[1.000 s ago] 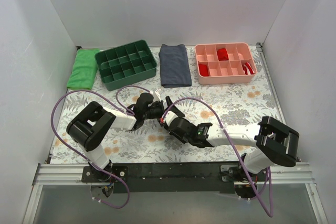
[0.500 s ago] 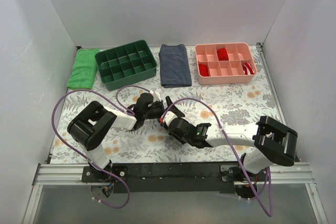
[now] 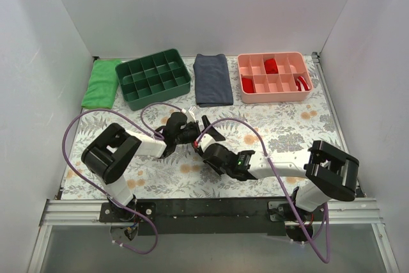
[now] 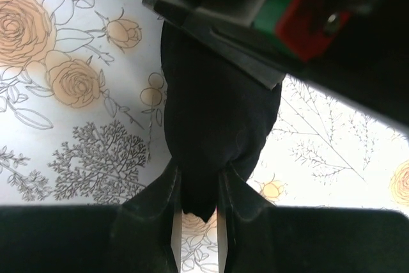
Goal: Roll the underwear
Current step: Pick up the underwear from the center of the board.
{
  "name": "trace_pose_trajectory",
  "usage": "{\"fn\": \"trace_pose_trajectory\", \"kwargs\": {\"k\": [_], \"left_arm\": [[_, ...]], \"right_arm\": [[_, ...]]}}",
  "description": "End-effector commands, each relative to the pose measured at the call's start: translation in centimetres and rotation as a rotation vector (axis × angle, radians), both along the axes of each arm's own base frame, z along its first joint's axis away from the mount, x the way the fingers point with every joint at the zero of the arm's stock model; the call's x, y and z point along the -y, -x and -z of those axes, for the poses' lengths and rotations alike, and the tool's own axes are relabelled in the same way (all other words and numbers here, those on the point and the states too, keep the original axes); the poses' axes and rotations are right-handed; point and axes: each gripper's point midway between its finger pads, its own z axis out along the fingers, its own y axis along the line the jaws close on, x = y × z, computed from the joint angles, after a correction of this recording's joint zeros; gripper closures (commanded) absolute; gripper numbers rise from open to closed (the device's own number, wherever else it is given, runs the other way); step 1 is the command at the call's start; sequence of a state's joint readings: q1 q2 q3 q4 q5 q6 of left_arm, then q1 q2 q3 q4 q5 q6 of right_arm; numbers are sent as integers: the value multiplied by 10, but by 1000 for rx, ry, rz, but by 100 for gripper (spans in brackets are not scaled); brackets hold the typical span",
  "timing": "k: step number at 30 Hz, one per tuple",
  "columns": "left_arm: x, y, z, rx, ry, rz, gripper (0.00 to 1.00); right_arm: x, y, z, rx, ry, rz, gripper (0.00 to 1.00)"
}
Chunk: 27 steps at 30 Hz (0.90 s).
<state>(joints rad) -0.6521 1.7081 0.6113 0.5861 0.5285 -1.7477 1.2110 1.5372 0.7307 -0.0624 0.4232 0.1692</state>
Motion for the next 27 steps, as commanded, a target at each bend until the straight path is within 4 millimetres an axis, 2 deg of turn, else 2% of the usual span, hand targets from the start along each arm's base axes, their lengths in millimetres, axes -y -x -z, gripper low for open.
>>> {"fn": "trace_pose_trajectory", "kwargs": {"k": [1, 3, 8, 14, 20, 24, 26, 27], "left_arm": [[-18, 26, 35, -147, -144, 23, 3], [-22, 15, 26, -118, -143, -6, 2], [-29, -12, 3, -67, -172, -66, 2], [-42, -29, -12, -45, -177, -128, 2], [-50, -42, -27, -19, -172, -144, 2], [-52, -48, -45, 9, -171, -156, 2], [-59, -53, -52, 33, -187, -195, 2], [-62, -55, -63, 62, -179, -209, 2]], "right_arm": [[24, 43, 38, -236, 24, 23, 99], [21, 41, 27, -226, -8, 31, 99], [25, 41, 18, -217, -18, 48, 99], [27, 45, 15, -225, -27, 44, 99], [30, 45, 1, -206, -69, 49, 99], [24, 44, -20, -192, -138, 57, 99], [25, 41, -30, -177, -148, 71, 99], [20, 38, -44, -161, -178, 72, 99]]}}
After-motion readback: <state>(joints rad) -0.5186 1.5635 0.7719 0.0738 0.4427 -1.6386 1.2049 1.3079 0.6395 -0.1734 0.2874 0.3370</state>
